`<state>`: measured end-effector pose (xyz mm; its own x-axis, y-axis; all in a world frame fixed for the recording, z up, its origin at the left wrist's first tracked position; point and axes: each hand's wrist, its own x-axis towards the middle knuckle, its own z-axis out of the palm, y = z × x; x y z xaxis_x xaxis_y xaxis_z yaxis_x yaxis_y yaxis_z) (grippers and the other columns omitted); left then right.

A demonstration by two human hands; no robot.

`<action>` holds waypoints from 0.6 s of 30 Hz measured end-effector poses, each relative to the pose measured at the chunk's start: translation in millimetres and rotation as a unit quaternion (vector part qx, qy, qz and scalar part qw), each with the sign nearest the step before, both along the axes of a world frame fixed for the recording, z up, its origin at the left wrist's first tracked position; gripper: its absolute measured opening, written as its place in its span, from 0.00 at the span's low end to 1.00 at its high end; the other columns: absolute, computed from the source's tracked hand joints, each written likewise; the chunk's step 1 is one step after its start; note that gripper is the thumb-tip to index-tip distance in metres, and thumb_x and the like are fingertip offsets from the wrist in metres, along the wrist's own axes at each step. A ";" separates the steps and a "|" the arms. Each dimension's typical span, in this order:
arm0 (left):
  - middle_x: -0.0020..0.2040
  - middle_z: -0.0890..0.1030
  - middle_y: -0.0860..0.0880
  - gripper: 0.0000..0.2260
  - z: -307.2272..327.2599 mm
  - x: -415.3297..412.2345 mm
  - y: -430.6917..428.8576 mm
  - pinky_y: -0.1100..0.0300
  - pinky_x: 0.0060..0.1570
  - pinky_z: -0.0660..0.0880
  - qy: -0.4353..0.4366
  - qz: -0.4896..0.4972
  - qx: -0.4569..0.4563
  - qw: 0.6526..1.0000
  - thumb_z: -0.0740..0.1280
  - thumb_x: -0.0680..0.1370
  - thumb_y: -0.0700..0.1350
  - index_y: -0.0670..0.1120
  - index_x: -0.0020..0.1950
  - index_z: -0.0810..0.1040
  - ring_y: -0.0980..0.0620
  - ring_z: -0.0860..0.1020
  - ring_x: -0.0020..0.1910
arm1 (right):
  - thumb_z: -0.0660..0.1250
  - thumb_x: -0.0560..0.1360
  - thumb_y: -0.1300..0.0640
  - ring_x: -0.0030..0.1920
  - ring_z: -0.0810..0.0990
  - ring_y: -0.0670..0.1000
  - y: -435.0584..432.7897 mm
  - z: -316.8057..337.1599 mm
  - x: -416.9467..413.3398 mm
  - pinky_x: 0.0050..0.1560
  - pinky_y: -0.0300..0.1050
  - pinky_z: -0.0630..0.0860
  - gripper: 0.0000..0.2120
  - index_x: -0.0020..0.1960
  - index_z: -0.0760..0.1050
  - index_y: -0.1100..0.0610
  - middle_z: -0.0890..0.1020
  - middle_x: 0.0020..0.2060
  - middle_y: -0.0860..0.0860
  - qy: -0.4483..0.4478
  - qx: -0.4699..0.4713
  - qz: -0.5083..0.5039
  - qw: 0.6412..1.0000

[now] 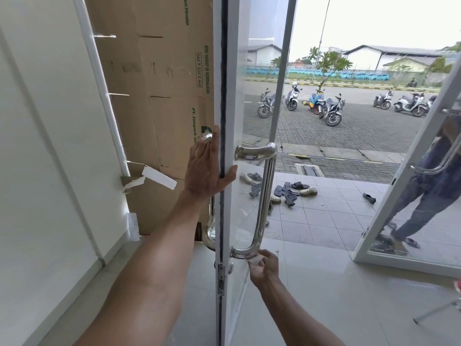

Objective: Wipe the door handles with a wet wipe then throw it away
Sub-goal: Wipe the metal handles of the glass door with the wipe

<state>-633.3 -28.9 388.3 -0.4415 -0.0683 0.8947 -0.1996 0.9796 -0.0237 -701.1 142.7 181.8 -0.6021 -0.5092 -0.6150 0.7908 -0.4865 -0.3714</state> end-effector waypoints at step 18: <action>0.74 0.65 0.37 0.38 -2.5 0.1 0.3 0.45 0.70 0.63 0.001 0.003 0.010 1.000 0.57 0.77 0.61 0.37 0.77 0.49 0.40 0.69 0.69 | 0.62 0.72 0.63 0.43 0.79 0.57 4.3 12.5 5.6 0.38 0.47 0.77 0.16 0.60 0.71 0.62 0.76 0.51 0.59 -0.043 -0.033 0.017 0.998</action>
